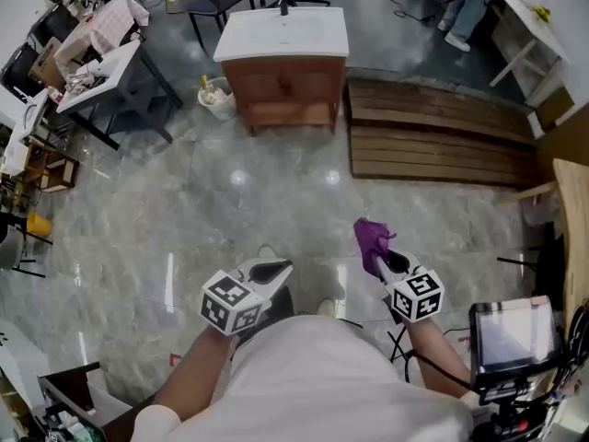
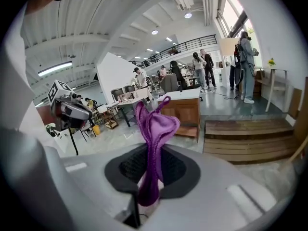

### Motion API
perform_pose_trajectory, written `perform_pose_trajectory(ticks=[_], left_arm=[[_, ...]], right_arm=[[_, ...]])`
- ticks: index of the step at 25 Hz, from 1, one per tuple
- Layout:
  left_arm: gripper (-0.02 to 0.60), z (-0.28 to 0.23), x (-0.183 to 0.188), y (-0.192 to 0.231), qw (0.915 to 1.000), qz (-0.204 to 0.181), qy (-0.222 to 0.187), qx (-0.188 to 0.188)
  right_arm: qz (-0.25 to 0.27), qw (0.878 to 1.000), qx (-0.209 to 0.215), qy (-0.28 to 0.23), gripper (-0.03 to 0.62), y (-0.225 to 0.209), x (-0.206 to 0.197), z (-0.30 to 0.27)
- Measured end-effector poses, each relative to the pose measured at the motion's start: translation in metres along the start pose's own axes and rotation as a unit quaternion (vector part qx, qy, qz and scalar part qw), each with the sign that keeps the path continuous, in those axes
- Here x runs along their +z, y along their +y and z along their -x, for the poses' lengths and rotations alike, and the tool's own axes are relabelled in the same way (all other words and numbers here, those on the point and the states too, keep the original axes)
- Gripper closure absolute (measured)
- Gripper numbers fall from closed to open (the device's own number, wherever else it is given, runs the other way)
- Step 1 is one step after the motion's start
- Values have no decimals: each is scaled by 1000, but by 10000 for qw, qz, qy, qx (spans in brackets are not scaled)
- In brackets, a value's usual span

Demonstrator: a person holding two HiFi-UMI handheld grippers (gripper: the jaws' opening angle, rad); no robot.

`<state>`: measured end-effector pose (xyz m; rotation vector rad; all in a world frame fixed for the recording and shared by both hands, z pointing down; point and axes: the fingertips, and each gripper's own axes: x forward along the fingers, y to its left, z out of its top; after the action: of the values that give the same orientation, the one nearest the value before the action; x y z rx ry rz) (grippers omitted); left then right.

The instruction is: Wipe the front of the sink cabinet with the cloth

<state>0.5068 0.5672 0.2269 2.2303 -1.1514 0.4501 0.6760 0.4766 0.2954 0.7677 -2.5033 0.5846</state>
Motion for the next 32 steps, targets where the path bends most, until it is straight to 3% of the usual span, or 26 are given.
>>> perform_pose_trajectory(ticks=[12, 16, 20, 28, 32], left_arm=[[574, -19, 112, 215, 9965, -370, 66, -743], [574, -14, 129, 284, 9951, -526, 255, -800], [574, -22, 145, 333, 9964, -343, 208, -741], [574, -90, 192, 421, 9971, -116, 339, -667], [574, -137, 238, 461, 9963, -69, 469, -717]], right_arm=[[-480, 9947, -897, 168, 539, -40, 113, -171], [-630, 9922, -1059, 207, 539, -53, 145, -238], [-954, 9889, -1103, 283, 539, -80, 171, -293], [-1192, 9854, -1177, 301, 539, -194, 226, -416], [-1562, 9780, -1333, 367, 539, -274, 246, -476]])
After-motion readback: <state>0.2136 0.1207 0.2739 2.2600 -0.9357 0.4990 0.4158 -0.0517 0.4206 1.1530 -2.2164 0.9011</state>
